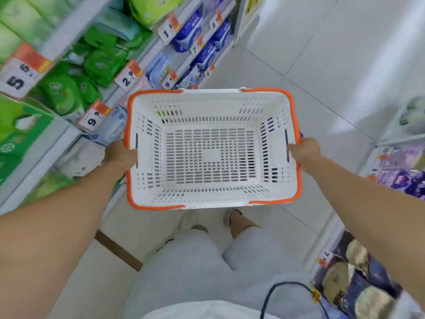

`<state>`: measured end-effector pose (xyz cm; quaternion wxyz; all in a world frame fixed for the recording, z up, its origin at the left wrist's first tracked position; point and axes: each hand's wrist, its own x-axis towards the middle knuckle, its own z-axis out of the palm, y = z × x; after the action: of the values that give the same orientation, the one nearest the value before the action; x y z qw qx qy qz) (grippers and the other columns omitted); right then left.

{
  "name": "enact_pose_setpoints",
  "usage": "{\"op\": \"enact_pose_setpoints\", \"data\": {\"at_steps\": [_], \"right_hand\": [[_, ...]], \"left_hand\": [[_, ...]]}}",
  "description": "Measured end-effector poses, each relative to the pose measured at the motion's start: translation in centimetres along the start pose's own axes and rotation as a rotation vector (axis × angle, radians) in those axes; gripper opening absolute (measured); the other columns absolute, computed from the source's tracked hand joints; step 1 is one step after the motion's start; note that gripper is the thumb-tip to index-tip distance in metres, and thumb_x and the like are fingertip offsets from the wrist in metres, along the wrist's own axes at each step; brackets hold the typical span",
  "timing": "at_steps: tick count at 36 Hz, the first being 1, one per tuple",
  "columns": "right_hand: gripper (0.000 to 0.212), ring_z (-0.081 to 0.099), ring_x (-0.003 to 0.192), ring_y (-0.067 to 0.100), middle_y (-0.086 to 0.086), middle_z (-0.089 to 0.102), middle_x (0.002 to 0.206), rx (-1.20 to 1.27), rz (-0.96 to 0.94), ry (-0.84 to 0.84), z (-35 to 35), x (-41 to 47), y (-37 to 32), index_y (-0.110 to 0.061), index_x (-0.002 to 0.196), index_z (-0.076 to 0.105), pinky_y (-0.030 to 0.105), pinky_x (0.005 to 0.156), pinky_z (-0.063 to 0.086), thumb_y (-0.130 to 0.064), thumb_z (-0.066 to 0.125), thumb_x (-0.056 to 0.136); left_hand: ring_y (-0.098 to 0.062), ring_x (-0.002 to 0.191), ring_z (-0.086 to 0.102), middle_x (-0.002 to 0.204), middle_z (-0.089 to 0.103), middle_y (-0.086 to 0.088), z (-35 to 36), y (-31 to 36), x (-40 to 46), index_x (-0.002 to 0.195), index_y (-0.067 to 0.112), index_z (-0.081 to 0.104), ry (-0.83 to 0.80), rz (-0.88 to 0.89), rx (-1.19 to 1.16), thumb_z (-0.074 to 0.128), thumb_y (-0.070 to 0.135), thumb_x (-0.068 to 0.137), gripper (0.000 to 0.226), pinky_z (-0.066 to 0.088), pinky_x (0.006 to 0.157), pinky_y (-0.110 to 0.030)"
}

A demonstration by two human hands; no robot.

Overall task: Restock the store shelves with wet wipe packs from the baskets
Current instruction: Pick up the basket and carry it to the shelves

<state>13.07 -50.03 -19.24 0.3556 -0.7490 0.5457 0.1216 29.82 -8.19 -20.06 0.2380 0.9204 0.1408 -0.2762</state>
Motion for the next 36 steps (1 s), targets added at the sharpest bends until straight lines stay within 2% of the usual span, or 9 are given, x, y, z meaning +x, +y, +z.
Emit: {"op": "enact_pose_setpoints", "data": {"at_steps": [5, 9, 12, 16, 19, 24, 30, 33, 36], "right_hand": [[0.014, 0.063, 0.073, 0.034, 0.012, 0.063, 0.077, -0.203, -0.128, -0.057, 1.3, 8.3, -6.2, -0.003, 0.088, 0.070, 0.043, 0.075, 0.059, -0.006, 0.058, 0.082], [0.011, 0.063, 0.077, 0.036, 0.014, 0.062, 0.072, -0.358, -0.269, -0.089, 4.2, 14.2, -11.5, -0.001, 0.085, 0.070, 0.035, 0.069, 0.051, -0.007, 0.060, 0.084], [0.008, 0.056, 0.060, 0.029, 0.008, 0.056, 0.060, -0.417, -0.321, -0.128, 6.8, 17.5, -14.4, -0.001, 0.081, 0.068, 0.028, 0.058, 0.044, -0.006, 0.061, 0.082], [0.010, 0.058, 0.066, 0.032, 0.011, 0.059, 0.065, -0.484, -0.379, -0.150, 12.8, 23.1, -17.8, -0.001, 0.078, 0.067, 0.028, 0.053, 0.042, -0.007, 0.060, 0.082], [0.012, 0.064, 0.073, 0.035, 0.017, 0.068, 0.076, -0.501, -0.394, -0.170, 17.0, 26.7, -18.7, -0.001, 0.084, 0.069, 0.031, 0.061, 0.049, -0.008, 0.059, 0.083], [0.012, 0.058, 0.074, 0.032, 0.015, 0.064, 0.079, -0.546, -0.421, -0.176, 22.8, 31.4, -19.0, -0.003, 0.089, 0.070, 0.029, 0.065, 0.041, -0.007, 0.059, 0.086], [0.017, 0.066, 0.085, 0.036, 0.017, 0.070, 0.086, -0.572, -0.456, -0.196, 28.5, 37.4, -17.5, -0.004, 0.095, 0.072, 0.037, 0.076, 0.056, -0.009, 0.058, 0.085], [0.018, 0.067, 0.089, 0.037, 0.018, 0.072, 0.091, -0.568, -0.472, -0.204, 30.7, 40.2, -16.0, -0.004, 0.097, 0.072, 0.044, 0.084, 0.058, -0.012, 0.059, 0.086], [0.021, 0.065, 0.084, 0.035, 0.017, 0.069, 0.090, -0.572, -0.509, -0.226, 32.3, 41.7, -14.9, -0.003, 0.097, 0.070, 0.041, 0.078, 0.056, -0.021, 0.060, 0.093]], "left_hand": [[-0.040, 0.097, 0.064, 0.114, 0.068, -0.025, 2.6, 0.3, 2.2, 0.112, -0.001, 0.068, 0.045, -0.118, 0.029, 0.062, 0.008, 0.091, 0.024, 0.045, 0.073, -0.038], [-0.042, 0.102, 0.065, 0.114, 0.068, -0.025, 5.5, -0.8, 3.8, 0.114, -0.003, 0.067, 0.051, -0.247, -0.061, 0.064, 0.007, 0.089, 0.027, 0.049, 0.077, -0.041], [-0.040, 0.099, 0.065, 0.111, 0.069, -0.024, 8.7, -2.1, 4.5, 0.111, 0.000, 0.067, 0.044, -0.345, -0.141, 0.066, 0.007, 0.086, 0.026, 0.050, 0.077, -0.040], [-0.041, 0.098, 0.065, 0.108, 0.070, -0.025, 13.7, -3.6, 7.6, 0.105, -0.003, 0.067, 0.037, -0.442, -0.188, 0.067, 0.011, 0.087, 0.022, 0.052, 0.081, -0.042], [-0.042, 0.099, 0.065, 0.106, 0.070, -0.024, 16.8, -4.3, 10.3, 0.105, -0.004, 0.066, 0.067, -0.496, -0.246, 0.066, 0.008, 0.088, 0.021, 0.050, 0.081, -0.042], [-0.043, 0.097, 0.065, 0.108, 0.069, -0.025, 21.1, -5.1, 14.6, 0.109, -0.005, 0.066, 0.082, -0.564, -0.277, 0.066, 0.008, 0.089, 0.023, 0.048, 0.074, -0.040], [-0.039, 0.096, 0.066, 0.109, 0.069, -0.022, 25.8, -5.8, 19.2, 0.111, -0.003, 0.065, 0.114, -0.577, -0.271, 0.064, 0.009, 0.090, 0.024, 0.045, 0.069, -0.034], [-0.039, 0.096, 0.065, 0.111, 0.068, -0.022, 27.9, -6.0, 21.3, 0.113, -0.002, 0.065, 0.118, -0.590, -0.256, 0.063, 0.009, 0.090, 0.025, 0.044, 0.068, -0.033], [-0.034, 0.083, 0.062, 0.110, 0.068, -0.023, 29.5, -5.8, 22.8, 0.112, -0.002, 0.064, 0.130, -0.630, -0.233, 0.064, 0.010, 0.090, 0.025, 0.043, 0.063, -0.033]]}}
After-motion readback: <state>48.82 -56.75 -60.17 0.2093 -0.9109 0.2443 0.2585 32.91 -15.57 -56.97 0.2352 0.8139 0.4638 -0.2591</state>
